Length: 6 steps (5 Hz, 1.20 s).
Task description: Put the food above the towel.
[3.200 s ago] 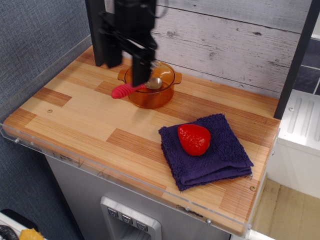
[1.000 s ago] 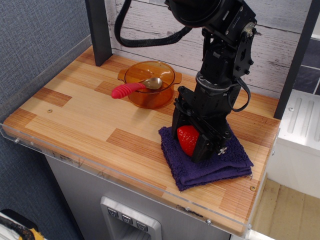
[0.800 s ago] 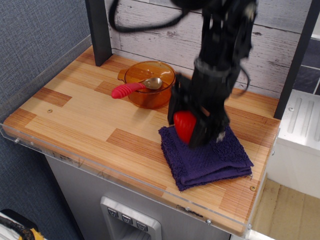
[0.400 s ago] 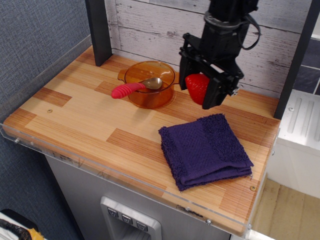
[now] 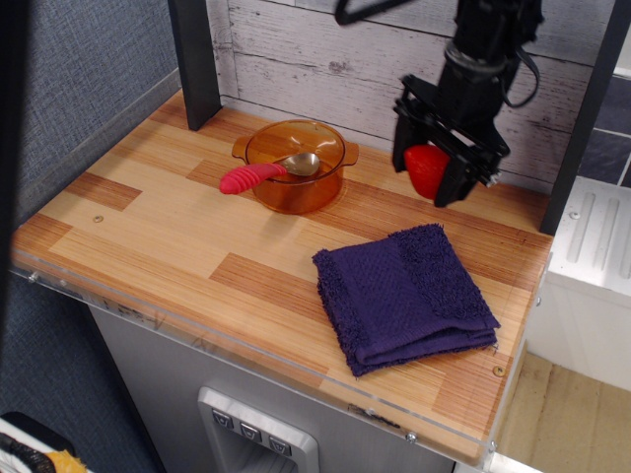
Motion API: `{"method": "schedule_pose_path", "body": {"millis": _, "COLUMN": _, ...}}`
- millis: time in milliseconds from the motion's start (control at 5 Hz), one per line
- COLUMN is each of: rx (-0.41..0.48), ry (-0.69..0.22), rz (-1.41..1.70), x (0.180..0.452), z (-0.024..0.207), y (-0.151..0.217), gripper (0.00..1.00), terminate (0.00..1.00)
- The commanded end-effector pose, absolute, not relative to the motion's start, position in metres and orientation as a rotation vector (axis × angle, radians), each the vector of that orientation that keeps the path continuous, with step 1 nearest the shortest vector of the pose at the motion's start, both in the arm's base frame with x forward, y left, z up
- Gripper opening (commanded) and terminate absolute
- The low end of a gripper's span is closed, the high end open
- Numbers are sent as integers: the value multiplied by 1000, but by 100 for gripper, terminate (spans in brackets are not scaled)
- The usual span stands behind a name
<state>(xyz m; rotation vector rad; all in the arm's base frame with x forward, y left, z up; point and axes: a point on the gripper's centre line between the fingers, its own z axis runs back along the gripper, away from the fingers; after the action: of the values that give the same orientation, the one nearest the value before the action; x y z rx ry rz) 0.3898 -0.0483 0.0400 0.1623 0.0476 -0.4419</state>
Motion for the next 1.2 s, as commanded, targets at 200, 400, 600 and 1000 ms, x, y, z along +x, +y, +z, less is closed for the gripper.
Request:
{"method": "schedule_pose_path", "body": {"millis": 200, "rx": 152, "ry": 3, "rz": -499, "x": 407, "z": 31, "y": -56, "gripper": 100, "terminate": 0}}
{"method": "schedule_pose_path", "body": {"millis": 400, "rx": 140, "ry": 4, "rz": -501, "x": 404, "z": 34, "y": -55, "gripper": 100, "terminate": 0}}
{"method": "schedule_pose_path", "body": {"millis": 600, "rx": 131, "ry": -8, "rz": -496, "x": 402, "z": 41, "y": -52, "gripper": 100, "terminate": 0}}
{"method": "schedule_pose_path", "body": {"millis": 1000, "rx": 130, "ry": -26, "rz": -485, "x": 402, "z": 58, "y": -50, "gripper": 100, "terminate": 0}}
